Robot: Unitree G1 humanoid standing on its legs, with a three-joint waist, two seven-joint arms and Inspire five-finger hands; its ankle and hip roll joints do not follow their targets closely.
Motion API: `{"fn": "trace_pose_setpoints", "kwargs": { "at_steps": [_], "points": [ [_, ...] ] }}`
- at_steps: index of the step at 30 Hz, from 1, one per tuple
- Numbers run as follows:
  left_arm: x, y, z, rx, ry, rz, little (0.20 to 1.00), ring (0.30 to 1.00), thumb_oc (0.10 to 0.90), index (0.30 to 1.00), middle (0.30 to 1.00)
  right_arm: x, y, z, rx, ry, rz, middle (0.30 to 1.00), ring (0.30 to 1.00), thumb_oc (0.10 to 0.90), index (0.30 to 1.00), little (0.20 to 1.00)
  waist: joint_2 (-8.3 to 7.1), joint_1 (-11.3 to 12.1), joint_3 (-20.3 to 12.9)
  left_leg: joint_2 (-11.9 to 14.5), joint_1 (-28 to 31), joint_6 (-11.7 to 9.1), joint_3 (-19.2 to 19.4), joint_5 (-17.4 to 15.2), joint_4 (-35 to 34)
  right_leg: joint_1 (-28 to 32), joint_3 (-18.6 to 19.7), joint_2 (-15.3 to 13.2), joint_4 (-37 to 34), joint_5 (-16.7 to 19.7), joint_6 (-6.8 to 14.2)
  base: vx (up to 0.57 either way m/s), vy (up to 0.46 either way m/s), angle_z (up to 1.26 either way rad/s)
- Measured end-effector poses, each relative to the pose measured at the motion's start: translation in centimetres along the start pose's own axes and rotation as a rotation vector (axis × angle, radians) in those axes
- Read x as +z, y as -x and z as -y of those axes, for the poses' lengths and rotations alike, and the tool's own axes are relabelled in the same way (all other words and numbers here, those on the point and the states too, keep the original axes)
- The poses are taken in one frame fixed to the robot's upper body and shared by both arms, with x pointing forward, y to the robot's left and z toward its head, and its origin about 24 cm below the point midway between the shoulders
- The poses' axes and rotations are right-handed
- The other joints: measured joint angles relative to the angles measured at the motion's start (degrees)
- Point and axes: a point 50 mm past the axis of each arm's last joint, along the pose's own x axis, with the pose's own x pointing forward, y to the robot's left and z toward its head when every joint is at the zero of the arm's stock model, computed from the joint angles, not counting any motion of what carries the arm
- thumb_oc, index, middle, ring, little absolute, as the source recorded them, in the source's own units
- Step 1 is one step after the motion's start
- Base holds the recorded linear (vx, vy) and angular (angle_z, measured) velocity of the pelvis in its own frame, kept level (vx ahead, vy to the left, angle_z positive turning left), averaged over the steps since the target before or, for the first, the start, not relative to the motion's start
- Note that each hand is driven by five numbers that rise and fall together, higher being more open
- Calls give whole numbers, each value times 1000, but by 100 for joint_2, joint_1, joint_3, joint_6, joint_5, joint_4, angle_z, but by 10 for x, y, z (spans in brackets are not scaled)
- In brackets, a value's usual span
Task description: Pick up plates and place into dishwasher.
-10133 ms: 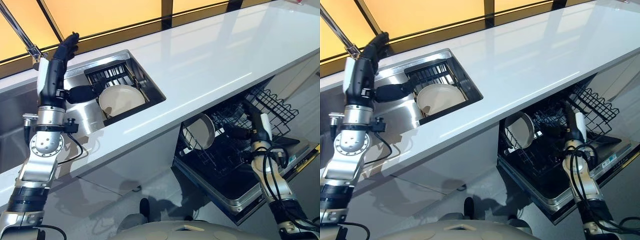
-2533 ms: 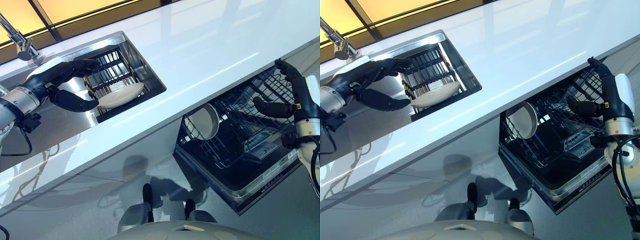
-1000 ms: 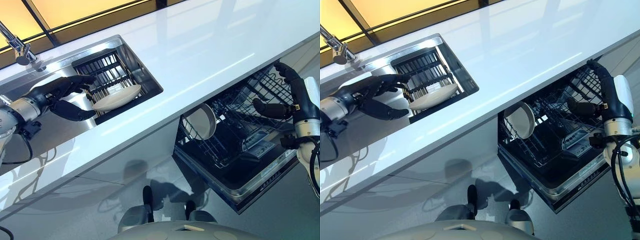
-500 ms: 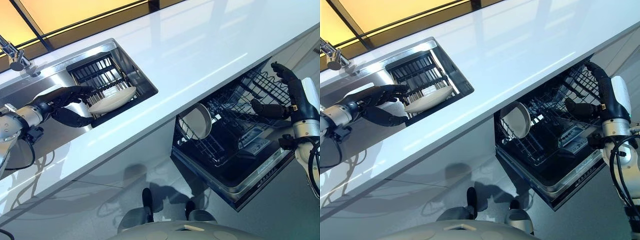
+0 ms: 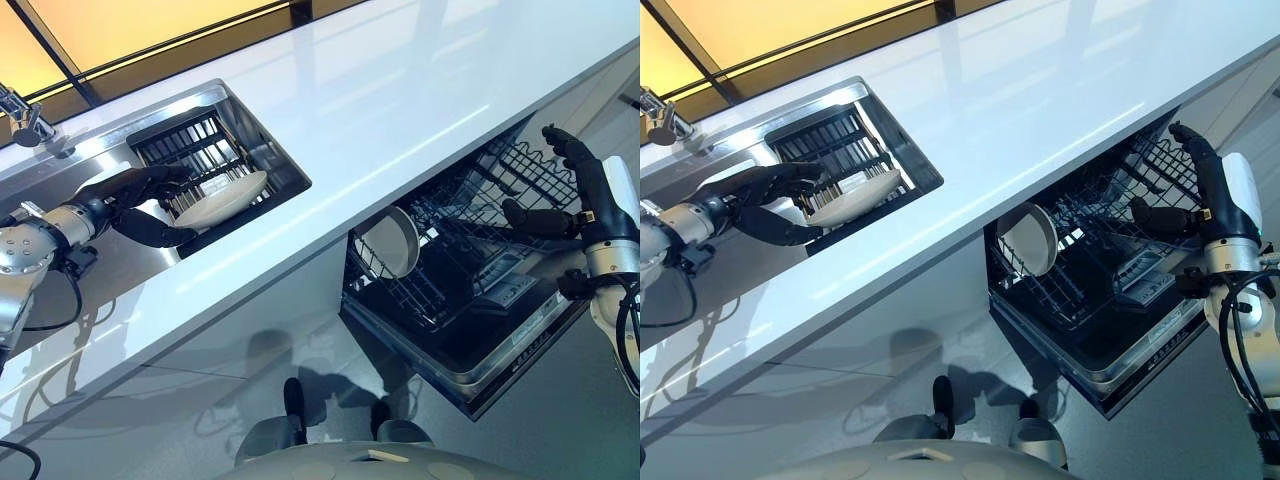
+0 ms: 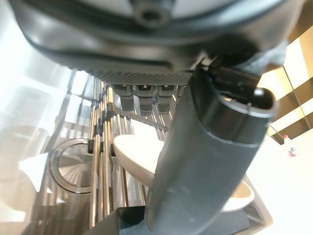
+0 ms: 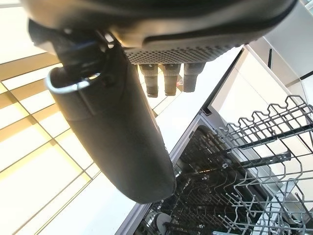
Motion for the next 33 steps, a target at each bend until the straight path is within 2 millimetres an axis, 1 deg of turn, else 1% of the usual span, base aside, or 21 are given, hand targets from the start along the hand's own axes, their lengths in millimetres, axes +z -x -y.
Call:
{"fn": "trace_pose_setpoints", "kwargs": {
  "at_steps": [5, 8, 11, 20, 21, 22, 23, 24, 28, 33],
  "points": [
    [-8, -2, -1, 23, 28, -25, 900, 900, 800, 900, 900, -3, 0, -1, 4, 2, -9, 900, 900, 800, 900, 900, -6, -79, -7, 2, 2, 1, 38, -2, 0, -15, 32, 0, 0, 12, 1, -7, 11, -2],
    [-14, -5, 0, 31, 47, -43, 900, 900, 800, 900, 900, -5, 1, -7, 29, 3, -20, 900, 900, 800, 900, 900, -26, -107, -41, 4, 12, 1, 75, -8, -1, -19, 50, 1, 0, 13, 2, -2, 5, -3],
    [-17, -7, 1, 37, 60, -46, 900, 900, 800, 900, 900, -5, 2, -11, 44, 1, -17, 900, 900, 800, 900, 900, -28, -130, -42, 5, 20, 4, 102, -15, -1, -24, 83, -3, 0, 16, 6, 2, 11, -5],
    [-21, -10, 3, 52, 86, -46, 900, 900, 800, 900, 900, -5, 2, -11, 43, 10, -14, 900, 900, 800, 900, 900, -30, -187, -42, 6, 22, 19, 219, -30, -1, -81, 193, -9, 0, 49, 13, 1, 10, -7],
    [-21, -11, 4, 53, 90, -44, 518, 573, 418, 573, 573, -5, 2, -11, 43, 10, -13, 900, 900, 800, 900, 900, -30, -186, -43, 7, 22, 19, 227, -31, -2, -88, 198, -9, 0, 52, 14, 0, 1, -3],
    [-21, -11, 5, 54, 93, -42, 458, 521, 358, 521, 521, -5, 2, -11, 43, 10, -13, 900, 900, 800, 900, 900, -31, -187, -43, 7, 22, 19, 231, -31, -2, -90, 198, -9, 0, 53, 14, 3, 1, -4],
    [-21, -12, 5, 54, 95, -40, 211, 309, 111, 309, 309, -5, 2, -11, 43, 10, -13, 900, 900, 800, 900, 900, -32, -189, -42, 6, 22, 19, 237, -31, -2, -92, 200, -9, 0, 56, 15, 0, 0, 0],
    [-21, -12, 5, 54, 94, -40, 200, 300, 100, 300, 300, -5, 2, -11, 43, 11, -12, 900, 900, 800, 900, 900, -35, -191, -44, 6, 22, 20, 240, -31, -2, -95, 205, -9, 0, 57, 16, 0, 0, 0],
    [-23, -14, 11, 33, 91, -39, 200, 300, 100, 300, 300, -5, 2, -11, 43, 12, -10, 900, 900, 800, 900, 900, -43, -195, -48, 6, 22, 21, 246, -32, -2, -97, 214, -9, 0, 60, 17, 0, 0, 0],
    [-13, -18, 19, 4, 63, 54, 200, 300, 100, 300, 300, -4, 2, -11, 44, 18, 3, 900, 900, 800, 900, 900, -49, -165, -52, 11, 22, 20, 264, -32, -4, -102, 238, -12, -1, 72, 30, 2, 1, -1]
  ]
}}
